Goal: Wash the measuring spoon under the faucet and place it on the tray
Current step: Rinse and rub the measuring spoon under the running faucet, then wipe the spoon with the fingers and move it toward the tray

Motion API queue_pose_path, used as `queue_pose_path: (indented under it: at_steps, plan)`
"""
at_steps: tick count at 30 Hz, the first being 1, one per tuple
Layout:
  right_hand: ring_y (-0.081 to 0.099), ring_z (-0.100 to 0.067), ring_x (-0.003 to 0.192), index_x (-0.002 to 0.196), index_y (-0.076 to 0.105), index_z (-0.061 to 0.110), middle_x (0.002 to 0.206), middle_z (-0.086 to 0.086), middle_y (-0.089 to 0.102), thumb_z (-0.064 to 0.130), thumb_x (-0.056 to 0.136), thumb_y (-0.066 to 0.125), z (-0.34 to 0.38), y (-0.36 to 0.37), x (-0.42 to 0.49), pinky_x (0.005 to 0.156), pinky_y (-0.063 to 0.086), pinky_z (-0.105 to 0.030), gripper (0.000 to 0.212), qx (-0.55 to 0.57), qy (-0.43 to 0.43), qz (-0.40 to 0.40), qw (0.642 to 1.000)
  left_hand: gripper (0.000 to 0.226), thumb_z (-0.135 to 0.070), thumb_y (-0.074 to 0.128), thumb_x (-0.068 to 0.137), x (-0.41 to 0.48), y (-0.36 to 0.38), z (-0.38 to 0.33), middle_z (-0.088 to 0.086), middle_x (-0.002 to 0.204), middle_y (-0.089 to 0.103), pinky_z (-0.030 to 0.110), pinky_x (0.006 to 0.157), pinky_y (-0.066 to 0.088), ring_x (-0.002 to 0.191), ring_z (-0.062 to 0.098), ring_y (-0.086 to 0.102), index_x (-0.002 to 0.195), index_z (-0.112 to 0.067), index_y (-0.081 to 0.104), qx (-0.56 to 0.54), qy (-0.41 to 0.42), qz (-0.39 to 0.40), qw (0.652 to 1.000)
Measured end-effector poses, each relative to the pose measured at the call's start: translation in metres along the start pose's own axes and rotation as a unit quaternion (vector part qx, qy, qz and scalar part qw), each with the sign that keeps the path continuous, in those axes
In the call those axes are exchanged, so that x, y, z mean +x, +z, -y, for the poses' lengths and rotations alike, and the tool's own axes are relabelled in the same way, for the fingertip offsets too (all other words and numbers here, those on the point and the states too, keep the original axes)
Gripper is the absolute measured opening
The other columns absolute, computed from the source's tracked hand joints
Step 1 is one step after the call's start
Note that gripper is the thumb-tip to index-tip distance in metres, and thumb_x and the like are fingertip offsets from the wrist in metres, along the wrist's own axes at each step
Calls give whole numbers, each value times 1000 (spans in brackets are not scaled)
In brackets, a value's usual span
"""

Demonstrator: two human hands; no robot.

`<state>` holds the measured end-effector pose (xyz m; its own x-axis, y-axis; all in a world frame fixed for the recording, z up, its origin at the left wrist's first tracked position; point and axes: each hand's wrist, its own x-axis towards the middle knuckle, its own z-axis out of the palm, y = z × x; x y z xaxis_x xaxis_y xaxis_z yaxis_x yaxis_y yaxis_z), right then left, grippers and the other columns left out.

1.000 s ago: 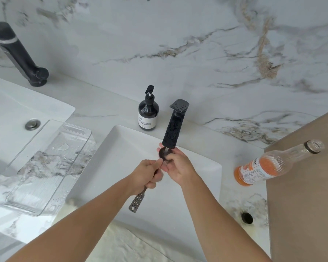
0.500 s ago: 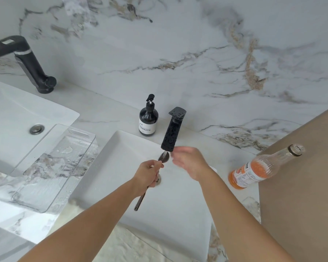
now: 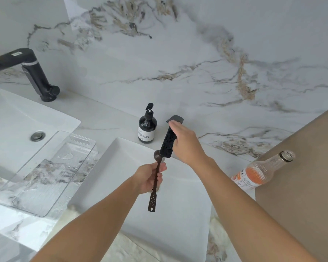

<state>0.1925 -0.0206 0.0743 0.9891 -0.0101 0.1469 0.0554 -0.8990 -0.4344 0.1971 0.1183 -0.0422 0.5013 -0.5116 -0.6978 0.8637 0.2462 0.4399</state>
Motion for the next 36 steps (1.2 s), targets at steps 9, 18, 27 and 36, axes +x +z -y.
queue_pose_path:
  at_steps: [9,18,27,36]
  plan:
    - [62,-20,116,122,66,10,123,-4,69,-3,87,47,-5,34,-59,103,42,-25,41,170,156,-112,966,21,-14,47,99,-4,-13,14,2,86,71,26,66,51,67,15,61,103,-7,66,-28,-15,65,997]
    - [75,-34,72,87,76,17,81,-16,79,8,78,66,13,52,-104,85,60,-50,16,469,365,-7,804,19,-9,81,75,-50,-34,25,25,92,72,39,81,59,85,31,70,91,-4,73,259,148,54,953]
    - [75,-31,90,94,76,2,90,-20,77,-9,81,62,42,9,-102,84,61,-37,22,500,230,-83,831,10,-24,75,81,-78,-43,5,-13,74,75,22,60,53,59,11,62,86,-31,80,602,271,-70,748]
    - [76,-15,81,81,77,25,85,-2,80,-7,75,60,81,-6,-108,82,62,-37,37,426,161,-89,886,15,-37,67,87,-88,-24,-36,-6,39,40,18,47,32,40,10,36,75,-29,65,691,360,-132,613]
